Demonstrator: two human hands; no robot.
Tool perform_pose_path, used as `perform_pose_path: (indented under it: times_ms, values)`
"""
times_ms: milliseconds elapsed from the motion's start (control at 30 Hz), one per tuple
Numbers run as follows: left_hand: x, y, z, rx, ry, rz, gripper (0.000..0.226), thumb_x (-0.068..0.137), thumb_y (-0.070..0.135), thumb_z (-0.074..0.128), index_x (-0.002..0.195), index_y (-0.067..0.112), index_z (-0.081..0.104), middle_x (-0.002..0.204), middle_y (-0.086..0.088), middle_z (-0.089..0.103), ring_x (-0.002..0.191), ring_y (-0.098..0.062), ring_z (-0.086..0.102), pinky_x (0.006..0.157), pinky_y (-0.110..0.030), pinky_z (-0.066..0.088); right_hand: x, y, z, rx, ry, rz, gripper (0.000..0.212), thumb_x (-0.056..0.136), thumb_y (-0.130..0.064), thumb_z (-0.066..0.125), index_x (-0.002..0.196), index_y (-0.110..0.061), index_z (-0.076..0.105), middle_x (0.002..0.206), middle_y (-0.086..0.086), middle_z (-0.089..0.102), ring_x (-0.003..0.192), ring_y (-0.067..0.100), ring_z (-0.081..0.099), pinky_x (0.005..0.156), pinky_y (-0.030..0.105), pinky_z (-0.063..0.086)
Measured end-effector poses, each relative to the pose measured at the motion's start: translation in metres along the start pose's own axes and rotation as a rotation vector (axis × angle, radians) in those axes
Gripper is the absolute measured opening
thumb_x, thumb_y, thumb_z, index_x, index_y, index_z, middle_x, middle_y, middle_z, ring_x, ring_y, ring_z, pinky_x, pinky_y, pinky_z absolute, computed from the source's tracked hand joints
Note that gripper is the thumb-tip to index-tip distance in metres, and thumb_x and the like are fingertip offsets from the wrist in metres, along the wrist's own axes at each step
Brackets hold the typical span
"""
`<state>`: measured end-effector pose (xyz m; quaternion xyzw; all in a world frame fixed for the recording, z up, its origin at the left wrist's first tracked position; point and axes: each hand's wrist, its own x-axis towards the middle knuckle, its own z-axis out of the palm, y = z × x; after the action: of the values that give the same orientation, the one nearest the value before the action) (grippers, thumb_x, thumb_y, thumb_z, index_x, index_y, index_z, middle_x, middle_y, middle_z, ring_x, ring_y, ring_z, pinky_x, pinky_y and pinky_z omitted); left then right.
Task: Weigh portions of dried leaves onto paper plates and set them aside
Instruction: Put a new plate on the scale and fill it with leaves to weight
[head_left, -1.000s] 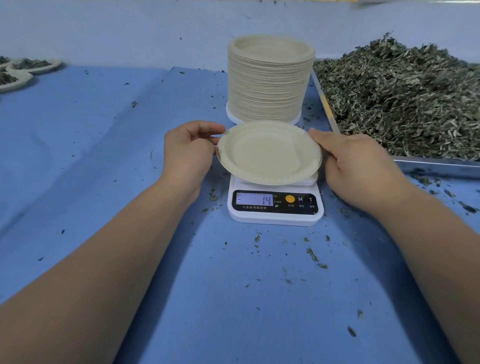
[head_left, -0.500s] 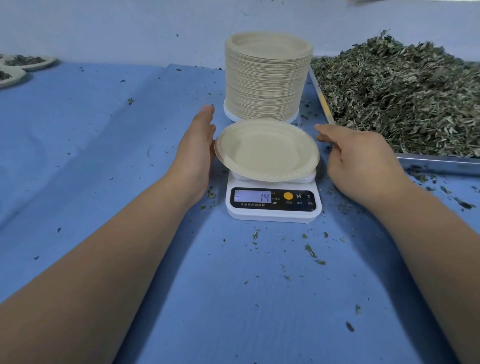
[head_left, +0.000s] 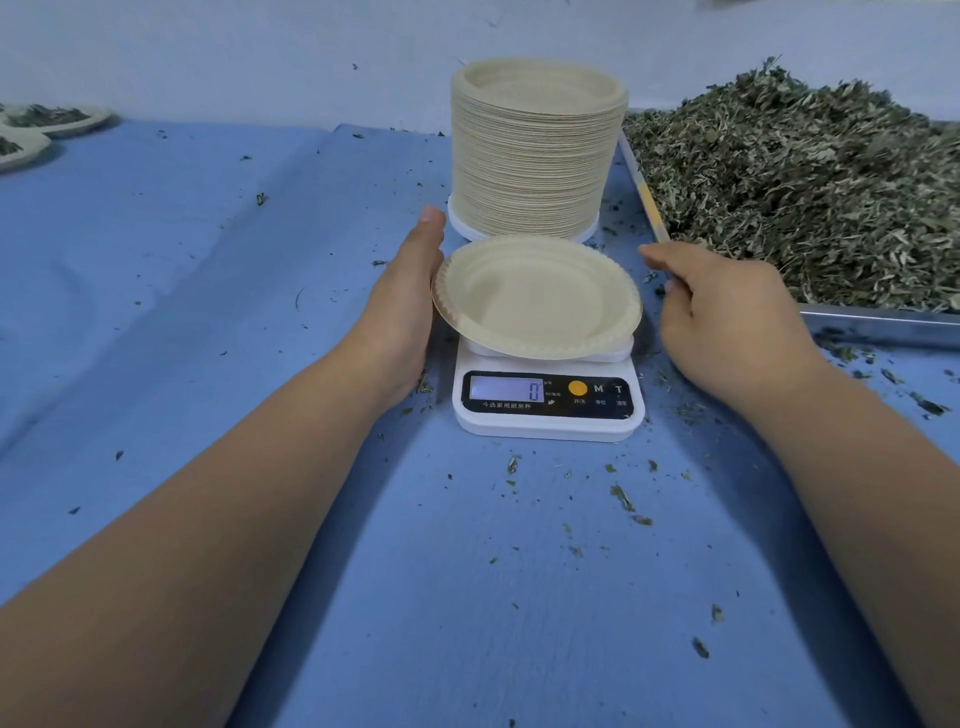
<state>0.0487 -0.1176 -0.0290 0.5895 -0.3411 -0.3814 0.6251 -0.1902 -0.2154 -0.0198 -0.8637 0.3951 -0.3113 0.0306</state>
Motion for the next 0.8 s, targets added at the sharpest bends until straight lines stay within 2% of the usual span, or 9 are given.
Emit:
perform_pose_path:
  times_ms: [67, 133, 200, 267, 400, 567, 667, 733, 800]
  values:
    - [0.002, -0.003, 0.000, -0.003, 0.014, 0.026, 0.044, 0.103, 0.063, 0.035, 0.130, 0.036, 0.059, 0.102, 0.034, 0.059, 0.099, 0.017, 0.054, 0.122, -0.038, 0.026, 0.000, 0.000, -0.001, 0.011, -0.014, 0.022, 0.047, 0.097, -0.001, 0.047, 0.141, -0.012, 0.058, 0.108, 0.020, 0.073, 0.069, 0.031, 0.058, 0.078, 0.035, 0.050]
    - [0.002, -0.003, 0.000, -0.014, 0.015, 0.034, 0.059, 0.105, 0.061, 0.033, 0.153, 0.028, 0.043, 0.134, 0.026, 0.053, 0.120, 0.007, 0.045, 0.126, -0.041, 0.021, 0.000, 0.001, -0.001, 0.016, -0.036, 0.045, 0.049, 0.095, -0.002, 0.047, 0.141, -0.014, 0.057, 0.099, 0.020, 0.073, 0.066, 0.025, 0.051, 0.077, 0.034, 0.050]
    - [-0.002, -0.001, 0.001, -0.027, 0.000, 0.020, 0.065, 0.105, 0.061, 0.034, 0.159, 0.024, 0.034, 0.157, 0.014, 0.041, 0.129, 0.002, 0.039, 0.127, -0.043, 0.020, 0.001, 0.002, -0.002, 0.023, -0.051, 0.066, 0.049, 0.095, -0.005, 0.047, 0.142, -0.016, 0.056, 0.101, 0.019, 0.072, 0.071, 0.029, 0.056, 0.083, 0.041, 0.055]
    - [-0.004, 0.001, 0.002, -0.026, -0.001, 0.012, 0.066, 0.105, 0.061, 0.034, 0.159, 0.024, 0.034, 0.159, 0.011, 0.039, 0.129, 0.002, 0.039, 0.127, -0.043, 0.020, 0.002, 0.003, -0.002, 0.024, -0.050, 0.081, 0.048, 0.096, -0.007, 0.048, 0.142, -0.018, 0.056, 0.098, 0.018, 0.072, 0.074, 0.032, 0.060, 0.083, 0.044, 0.055]
    - [-0.007, 0.002, 0.003, -0.022, 0.004, 0.017, 0.064, 0.105, 0.060, 0.033, 0.158, 0.024, 0.035, 0.157, 0.012, 0.041, 0.141, -0.004, 0.038, 0.127, -0.044, 0.019, 0.003, 0.004, 0.000, -0.001, -0.040, 0.076, 0.044, 0.098, -0.009, 0.048, 0.140, -0.017, 0.057, 0.067, 0.002, 0.054, 0.061, 0.026, 0.050, 0.071, 0.038, 0.051]
    - [-0.008, 0.004, 0.003, -0.068, 0.009, 0.014, 0.062, 0.107, 0.055, 0.034, 0.159, 0.022, 0.031, 0.165, 0.004, 0.033, 0.149, -0.007, 0.033, 0.127, -0.043, 0.020, 0.003, 0.009, 0.002, 0.012, -0.024, 0.077, 0.041, 0.101, -0.009, 0.046, 0.140, -0.015, 0.058, 0.059, -0.007, 0.046, 0.052, 0.014, 0.044, 0.063, 0.031, 0.040]
    - [-0.006, 0.003, 0.003, -0.079, 0.024, 0.026, 0.052, 0.107, 0.053, 0.035, 0.150, 0.026, 0.046, 0.156, 0.006, 0.047, 0.138, -0.004, 0.046, 0.124, -0.040, 0.027, 0.003, 0.012, 0.002, -0.003, -0.003, 0.080, 0.037, 0.105, -0.016, 0.043, 0.139, -0.014, 0.058, 0.062, -0.003, 0.049, 0.053, 0.015, 0.045, 0.061, 0.031, 0.038]
    - [-0.002, 0.001, 0.004, -0.076, 0.023, 0.024, 0.033, 0.107, 0.052, 0.036, 0.120, 0.039, 0.065, 0.122, 0.021, 0.069, 0.111, 0.008, 0.061, 0.116, -0.033, 0.038, 0.005, 0.014, -0.001, -0.017, 0.000, 0.095, 0.036, 0.107, -0.022, 0.041, 0.138, -0.014, 0.058, 0.071, 0.003, 0.055, 0.058, 0.023, 0.049, 0.061, 0.033, 0.039]
    - [-0.003, 0.003, 0.007, -0.104, 0.033, 0.025, 0.037, 0.108, 0.050, 0.036, 0.099, 0.044, 0.072, 0.099, 0.029, 0.071, 0.098, 0.012, 0.064, 0.108, -0.029, 0.043, 0.009, 0.015, -0.003, -0.024, -0.002, 0.114, 0.034, 0.107, -0.025, 0.041, 0.134, -0.014, 0.060, 0.076, 0.005, 0.057, 0.065, 0.029, 0.052, 0.061, 0.035, 0.041]
